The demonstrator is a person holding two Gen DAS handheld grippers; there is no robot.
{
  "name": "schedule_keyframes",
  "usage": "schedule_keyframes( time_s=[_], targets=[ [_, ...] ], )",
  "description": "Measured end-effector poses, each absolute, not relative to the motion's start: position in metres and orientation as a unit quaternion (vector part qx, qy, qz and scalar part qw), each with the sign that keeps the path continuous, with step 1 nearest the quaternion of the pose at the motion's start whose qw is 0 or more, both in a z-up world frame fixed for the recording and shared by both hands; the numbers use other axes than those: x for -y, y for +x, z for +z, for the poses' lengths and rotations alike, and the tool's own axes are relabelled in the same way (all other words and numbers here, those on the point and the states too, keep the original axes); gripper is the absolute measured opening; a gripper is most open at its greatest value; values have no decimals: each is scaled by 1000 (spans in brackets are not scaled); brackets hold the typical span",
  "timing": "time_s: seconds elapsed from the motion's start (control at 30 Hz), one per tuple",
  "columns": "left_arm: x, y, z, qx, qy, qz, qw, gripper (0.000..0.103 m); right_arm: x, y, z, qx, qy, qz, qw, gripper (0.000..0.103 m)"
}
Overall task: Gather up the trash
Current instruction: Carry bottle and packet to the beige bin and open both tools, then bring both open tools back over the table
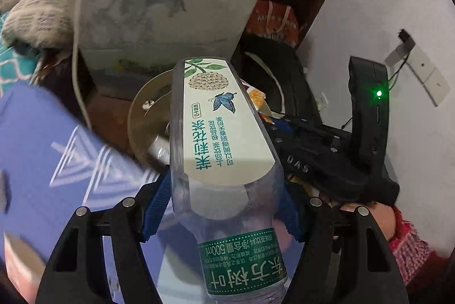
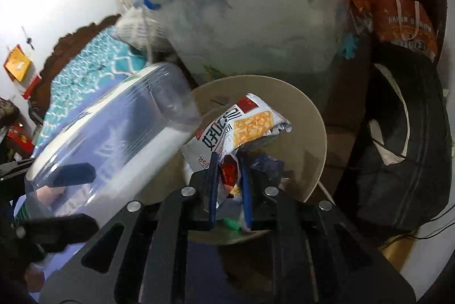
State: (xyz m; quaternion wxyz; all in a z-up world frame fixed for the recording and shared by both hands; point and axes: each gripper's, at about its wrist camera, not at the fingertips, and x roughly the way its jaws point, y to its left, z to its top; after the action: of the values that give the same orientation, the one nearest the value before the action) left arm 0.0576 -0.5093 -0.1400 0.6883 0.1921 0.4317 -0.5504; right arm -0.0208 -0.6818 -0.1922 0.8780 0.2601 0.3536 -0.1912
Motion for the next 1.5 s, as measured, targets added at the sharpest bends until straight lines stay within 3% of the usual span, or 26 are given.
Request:
schedule_keyframes(
  time_s=[0.07, 0.17, 0.37, 0.67, 1.0, 1.5],
  targets=[
    [521, 60, -143, -429, 209, -531, 701, 80, 681, -24, -192, -346, 262, -209, 876, 43],
    [521, 66, -137, -419, 203, -520, 716, 80, 685, -32, -188, -321, 271, -223, 880, 66],
    [474, 72, -114, -403, 161, -516, 738, 80, 657, -56, -159, -264, 273, -238, 894, 66],
    [340, 56, -100, -365, 116, -461, 801, 80, 548, -83, -148, -220, 297, -195, 908, 66],
    [214, 39, -91, -334, 83, -379, 859, 80, 448, -91, -142, -218, 318, -164, 908, 76],
    [135, 36, -84, -297, 56, -328, 895, 80, 378, -73, -106, -220, 272, -115, 930, 84]
  ],
)
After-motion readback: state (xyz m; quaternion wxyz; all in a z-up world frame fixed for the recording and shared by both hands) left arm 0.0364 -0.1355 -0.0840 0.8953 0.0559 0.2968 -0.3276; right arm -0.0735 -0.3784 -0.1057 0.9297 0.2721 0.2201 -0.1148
